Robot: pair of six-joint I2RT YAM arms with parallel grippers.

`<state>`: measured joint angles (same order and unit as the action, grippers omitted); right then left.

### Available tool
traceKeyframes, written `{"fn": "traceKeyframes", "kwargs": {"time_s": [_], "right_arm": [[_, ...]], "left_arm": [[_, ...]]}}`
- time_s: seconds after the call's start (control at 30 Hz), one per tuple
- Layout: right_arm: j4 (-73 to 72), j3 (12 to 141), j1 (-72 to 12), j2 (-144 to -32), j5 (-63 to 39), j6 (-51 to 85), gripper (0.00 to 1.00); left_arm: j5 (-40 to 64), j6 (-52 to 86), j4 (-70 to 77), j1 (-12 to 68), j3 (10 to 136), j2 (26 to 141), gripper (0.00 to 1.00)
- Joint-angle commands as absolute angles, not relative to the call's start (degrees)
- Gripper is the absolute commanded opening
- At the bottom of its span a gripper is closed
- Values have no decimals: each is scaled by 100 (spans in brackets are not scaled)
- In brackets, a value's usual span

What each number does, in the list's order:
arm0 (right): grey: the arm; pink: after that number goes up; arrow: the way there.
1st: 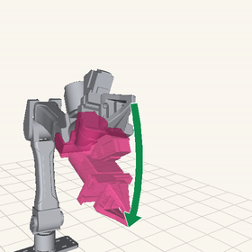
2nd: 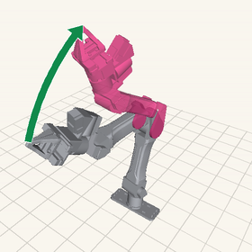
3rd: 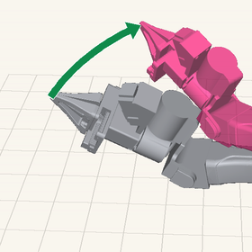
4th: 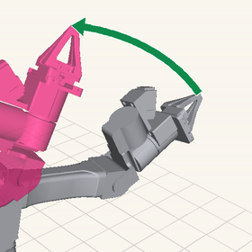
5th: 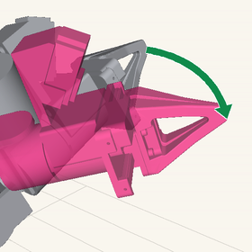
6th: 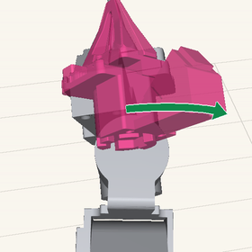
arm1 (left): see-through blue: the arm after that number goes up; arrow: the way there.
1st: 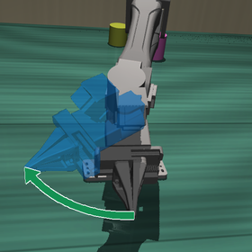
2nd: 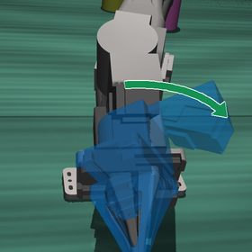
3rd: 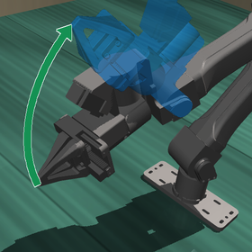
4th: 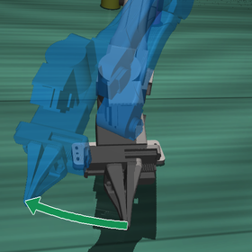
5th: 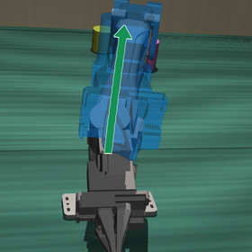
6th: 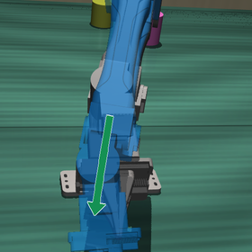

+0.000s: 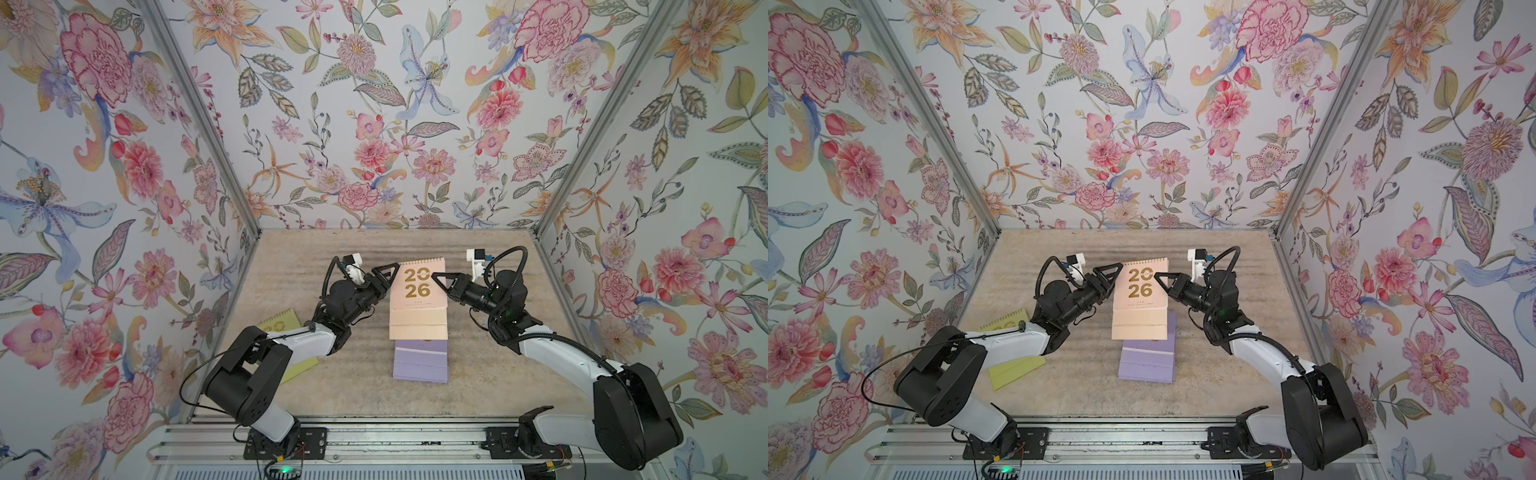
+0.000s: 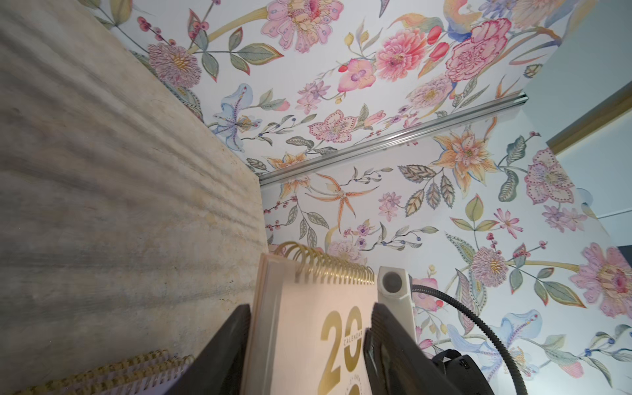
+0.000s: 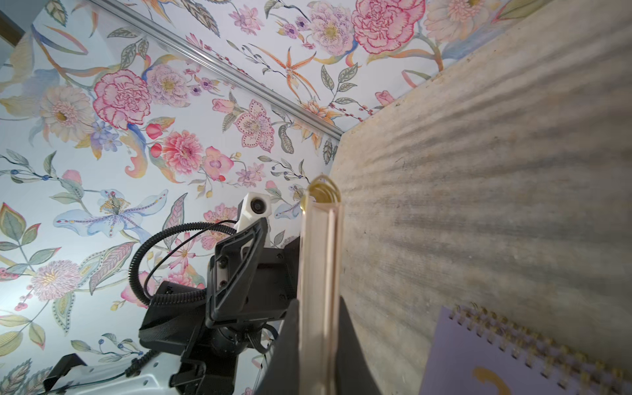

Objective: Stack the calendars
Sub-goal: Place the calendar at the calendar.

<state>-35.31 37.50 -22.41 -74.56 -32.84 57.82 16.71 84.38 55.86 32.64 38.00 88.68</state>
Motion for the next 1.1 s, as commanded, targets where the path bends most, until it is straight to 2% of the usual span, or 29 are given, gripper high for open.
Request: {"fn": "traceKeyframes", "kwargs": {"time_s": [0.0, 0.17, 0.43, 1.07], "right_arm": [[-3386, 3502, -2206, -7072, -3138, 5624, 0], [-3416, 2903, -2279, -6819, -3022, 5662, 0], [-4130, 2146, -2470, -6973, -2928, 5989, 0], [-5407, 1709, -2496, -7671, -2787, 6499, 0]], "left_arm": [[1269, 8087, 4914, 3296, 3520, 8429, 62], [1195, 7907, 4449, 3309, 3070, 8244, 61], [1472, 8058, 4569, 3374, 2560, 8394, 58], [1778, 8389, 5078, 3529, 2509, 8912, 56]]}}
